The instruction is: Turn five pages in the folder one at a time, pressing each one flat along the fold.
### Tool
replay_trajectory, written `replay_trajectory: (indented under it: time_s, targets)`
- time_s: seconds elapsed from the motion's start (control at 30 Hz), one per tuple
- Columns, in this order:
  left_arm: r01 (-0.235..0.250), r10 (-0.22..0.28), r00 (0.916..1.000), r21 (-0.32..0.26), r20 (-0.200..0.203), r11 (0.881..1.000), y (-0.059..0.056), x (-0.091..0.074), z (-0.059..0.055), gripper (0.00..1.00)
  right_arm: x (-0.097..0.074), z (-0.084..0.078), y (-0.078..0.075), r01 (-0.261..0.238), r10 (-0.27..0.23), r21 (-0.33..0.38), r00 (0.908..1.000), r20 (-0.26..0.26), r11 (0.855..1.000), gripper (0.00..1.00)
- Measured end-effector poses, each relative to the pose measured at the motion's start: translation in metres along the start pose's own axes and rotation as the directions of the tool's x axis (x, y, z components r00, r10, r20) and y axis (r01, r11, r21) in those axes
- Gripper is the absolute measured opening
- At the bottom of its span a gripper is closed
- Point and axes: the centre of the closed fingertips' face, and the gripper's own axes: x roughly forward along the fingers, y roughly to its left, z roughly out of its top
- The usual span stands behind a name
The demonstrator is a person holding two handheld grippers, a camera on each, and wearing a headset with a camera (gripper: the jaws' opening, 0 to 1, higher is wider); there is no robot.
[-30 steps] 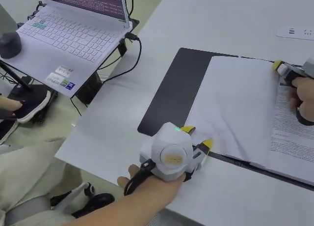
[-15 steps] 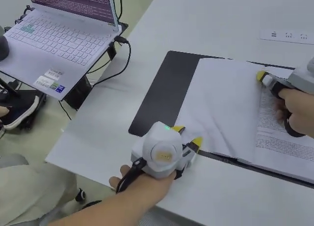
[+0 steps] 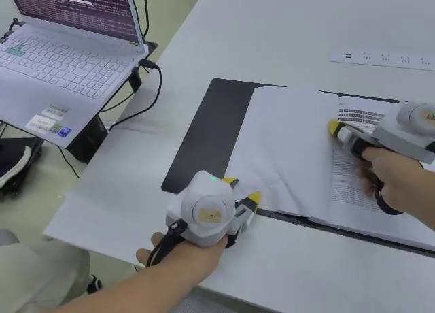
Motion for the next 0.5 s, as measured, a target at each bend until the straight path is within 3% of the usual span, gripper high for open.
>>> replay_trajectory:
  time_s: [0.5]
  targets:
    - [0.001, -0.001, 1.0000, 0.004, -0.003, 1.000, -0.001, -0.001, 0.001, 0.27, -0.033, -0.024, 0.015, -0.031, 0.030, -0.039, 0.9993, -0.023, 0.999, 0.00]
